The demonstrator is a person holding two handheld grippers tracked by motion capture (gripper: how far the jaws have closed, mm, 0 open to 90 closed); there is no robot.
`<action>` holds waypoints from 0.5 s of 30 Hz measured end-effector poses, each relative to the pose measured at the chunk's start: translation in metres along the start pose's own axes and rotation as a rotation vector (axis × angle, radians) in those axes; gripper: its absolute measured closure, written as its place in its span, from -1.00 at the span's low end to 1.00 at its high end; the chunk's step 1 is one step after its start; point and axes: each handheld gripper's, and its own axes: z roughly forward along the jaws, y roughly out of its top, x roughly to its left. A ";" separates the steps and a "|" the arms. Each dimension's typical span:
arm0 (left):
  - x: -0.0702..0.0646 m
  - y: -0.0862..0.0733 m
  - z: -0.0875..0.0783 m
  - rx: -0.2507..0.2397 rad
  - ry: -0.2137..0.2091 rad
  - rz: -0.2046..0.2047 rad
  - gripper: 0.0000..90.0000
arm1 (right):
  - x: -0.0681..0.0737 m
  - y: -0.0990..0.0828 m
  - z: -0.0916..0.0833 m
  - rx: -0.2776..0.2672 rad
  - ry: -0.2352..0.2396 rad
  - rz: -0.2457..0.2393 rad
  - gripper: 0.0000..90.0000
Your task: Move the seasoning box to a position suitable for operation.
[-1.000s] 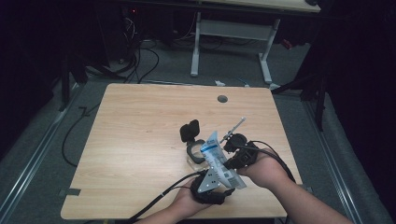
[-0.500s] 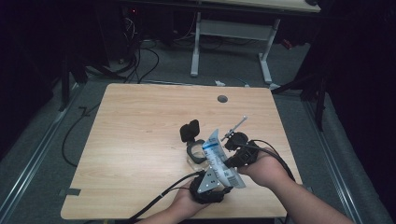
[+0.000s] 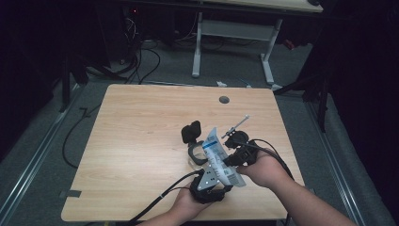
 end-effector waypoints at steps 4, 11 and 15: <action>0.002 0.001 -0.001 0.000 0.007 -0.021 0.21 | 0.002 0.001 0.001 -0.004 -0.011 0.005 0.80; 0.000 0.002 -0.003 -0.014 0.004 -0.015 0.21 | 0.004 0.001 -0.002 -0.006 -0.016 -0.020 0.96; -0.004 0.003 -0.004 -0.020 0.016 0.020 0.20 | 0.003 0.002 -0.002 0.008 -0.003 -0.042 0.97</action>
